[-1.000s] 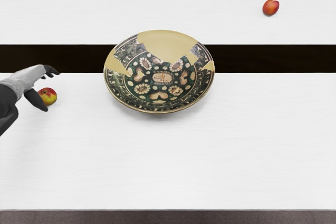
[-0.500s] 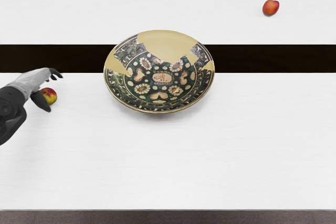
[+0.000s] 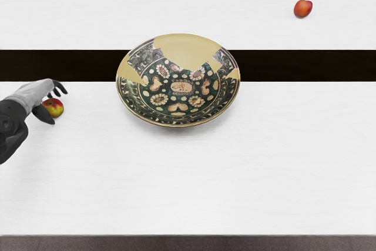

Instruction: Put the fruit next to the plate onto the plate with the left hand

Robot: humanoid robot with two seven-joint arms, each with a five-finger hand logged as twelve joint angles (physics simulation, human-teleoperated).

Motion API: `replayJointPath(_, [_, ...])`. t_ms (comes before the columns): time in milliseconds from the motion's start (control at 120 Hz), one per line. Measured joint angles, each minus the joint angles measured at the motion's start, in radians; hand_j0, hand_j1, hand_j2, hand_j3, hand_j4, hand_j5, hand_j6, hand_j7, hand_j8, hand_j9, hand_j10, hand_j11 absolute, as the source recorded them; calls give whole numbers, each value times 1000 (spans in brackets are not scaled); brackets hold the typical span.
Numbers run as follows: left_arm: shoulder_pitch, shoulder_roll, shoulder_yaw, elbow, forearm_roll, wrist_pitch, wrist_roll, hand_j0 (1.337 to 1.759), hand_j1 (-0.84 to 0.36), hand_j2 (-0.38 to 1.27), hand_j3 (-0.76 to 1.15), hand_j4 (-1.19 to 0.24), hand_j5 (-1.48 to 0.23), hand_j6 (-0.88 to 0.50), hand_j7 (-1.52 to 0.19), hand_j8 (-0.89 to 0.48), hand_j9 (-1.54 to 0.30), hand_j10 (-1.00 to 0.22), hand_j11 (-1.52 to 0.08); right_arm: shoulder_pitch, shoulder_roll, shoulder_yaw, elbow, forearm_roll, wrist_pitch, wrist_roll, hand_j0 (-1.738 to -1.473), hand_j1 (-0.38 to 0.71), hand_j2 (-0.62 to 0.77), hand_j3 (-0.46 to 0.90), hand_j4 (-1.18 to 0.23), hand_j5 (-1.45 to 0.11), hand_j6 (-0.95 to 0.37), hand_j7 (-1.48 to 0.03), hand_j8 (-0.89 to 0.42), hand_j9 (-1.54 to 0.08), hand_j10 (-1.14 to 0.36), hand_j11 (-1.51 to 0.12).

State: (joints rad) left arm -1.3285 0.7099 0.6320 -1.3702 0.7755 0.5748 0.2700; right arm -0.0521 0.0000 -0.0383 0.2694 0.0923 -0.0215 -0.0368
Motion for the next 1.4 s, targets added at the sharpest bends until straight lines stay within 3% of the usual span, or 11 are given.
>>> replayJointPath(275, [3,-1,0,2,1,-3,0,1658,-248,114,0,-505,-659,-506,-659,-505,-658,-506,-658,0,0,0,0,0,0,0,-1658,-312,-6,0,-31,-40,-31,-40,-31,-40,-31,-40])
replayJointPath(542, [3,-2,2,1,7,-9,4,1651,-275,133,0,-598,-791,-449,-801,-418,-812,-588,-811,0,0,0,0,0,0,0,-1658,-312,-6,0,-31,-40,-31,-40,-31,-40,-31,-40])
replayJointPath(725, [-1,-1,3,-4,3,-8,4,1652,-293,320,2,-665,-865,-494,-873,-437,-885,-654,-884,0,0,0,0,0,0,0,-1658,-312,-6,0,-31,-40,-31,-40,-31,-40,-31,-40])
replayJointPath(775, [-4,-1,3,-5,1,-9,4,1652,-281,257,2,-673,-889,-480,-895,-409,-902,-658,-901,0,0,0,0,0,0,0,-1658,-312,-6,0,-31,-40,-31,-40,-31,-40,-31,-40])
replayJointPath(858, [-9,1,3,-10,0,-10,3,1653,-282,297,1,-682,-915,-481,-918,-409,-920,-658,-920,0,0,0,0,0,0,0,-1658,-312,-6,0,-31,-40,-31,-40,-31,-40,-31,-40])
replayJointPath(1250, [-107,62,3,-68,-5,-23,3,1653,-245,269,0,-692,-962,-513,-946,-436,-943,-666,-948,0,0,0,0,0,0,0,-1658,-312,-6,0,-31,-40,-31,-40,-31,-40,-31,-40])
replayJointPath(1400, [-144,68,4,-83,-8,-24,4,1654,-266,364,0,-695,-959,-537,-946,-457,-942,-673,-942,0,0,0,0,0,0,0,-1658,-312,-6,0,-31,-40,-31,-40,-31,-40,-31,-40])
